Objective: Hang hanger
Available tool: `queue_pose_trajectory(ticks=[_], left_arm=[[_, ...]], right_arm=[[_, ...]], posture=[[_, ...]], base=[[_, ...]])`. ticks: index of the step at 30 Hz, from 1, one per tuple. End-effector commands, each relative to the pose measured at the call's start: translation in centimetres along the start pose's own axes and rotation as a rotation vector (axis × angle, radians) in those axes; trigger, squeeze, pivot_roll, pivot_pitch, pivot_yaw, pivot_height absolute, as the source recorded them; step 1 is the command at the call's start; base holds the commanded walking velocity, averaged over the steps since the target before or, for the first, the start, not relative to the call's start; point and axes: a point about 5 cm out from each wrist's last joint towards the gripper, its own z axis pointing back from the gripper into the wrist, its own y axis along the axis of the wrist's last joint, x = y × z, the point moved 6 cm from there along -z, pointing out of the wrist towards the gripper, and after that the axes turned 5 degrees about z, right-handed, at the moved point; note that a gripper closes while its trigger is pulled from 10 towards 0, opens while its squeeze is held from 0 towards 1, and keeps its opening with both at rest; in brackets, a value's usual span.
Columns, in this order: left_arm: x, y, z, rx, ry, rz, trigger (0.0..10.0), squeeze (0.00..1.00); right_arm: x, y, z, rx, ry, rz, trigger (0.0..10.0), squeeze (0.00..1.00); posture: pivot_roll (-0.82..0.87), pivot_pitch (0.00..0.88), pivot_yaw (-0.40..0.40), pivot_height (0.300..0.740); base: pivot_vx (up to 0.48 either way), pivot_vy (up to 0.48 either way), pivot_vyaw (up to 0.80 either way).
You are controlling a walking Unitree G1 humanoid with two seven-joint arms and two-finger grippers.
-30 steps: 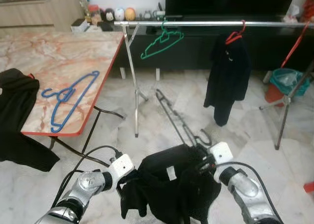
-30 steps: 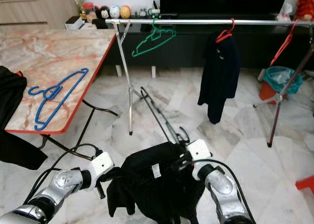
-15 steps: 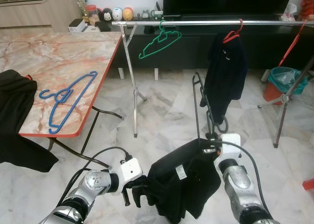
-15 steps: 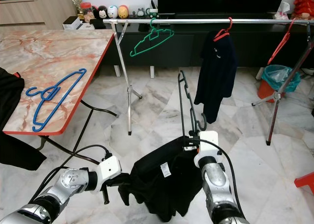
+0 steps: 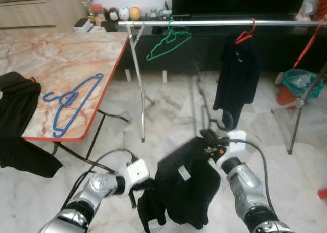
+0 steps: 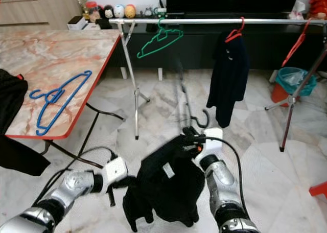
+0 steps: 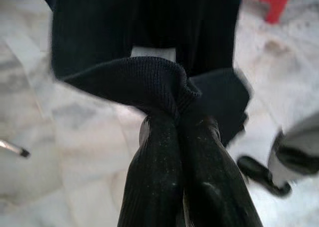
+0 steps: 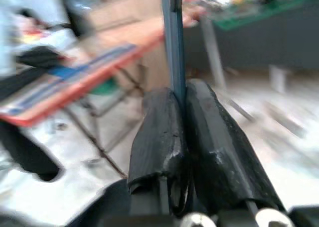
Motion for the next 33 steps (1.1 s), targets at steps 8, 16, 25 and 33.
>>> queue_pose_trajectory(ticks=[8,16,25,33], left_arm=[[0.2,3.1,0.0,0.149,-0.105,0.125,10.0,0.00],[-0.6,5.4,1.1,0.288,-0.159,0.244,10.0,0.00],[1.9,4.5,1.9,0.233,-0.369,0.276,10.0,0.00],[4.4,3.1,1.8,0.163,-0.475,0.319,10.0,0.00]], right_arm=[[-5.8,2.1,1.5,0.027,0.488,-0.122,10.0,0.00],[-7.2,1.3,4.3,-0.062,0.638,-0.153,10.0,0.00],[-2.4,7.3,2.4,0.324,0.318,-0.281,10.0,0.00],[-1.1,10.9,-0.3,0.522,0.145,-0.353,10.0,0.00]], posture=[[0.00,0.000,0.052,0.740],[0.00,0.000,0.048,0.740],[0.00,0.000,0.051,0.740],[0.00,0.000,0.056,0.740]], base=[[0.000,0.000,0.00],[0.000,0.000,0.00],[0.000,0.000,0.00],[0.000,0.000,0.00]])
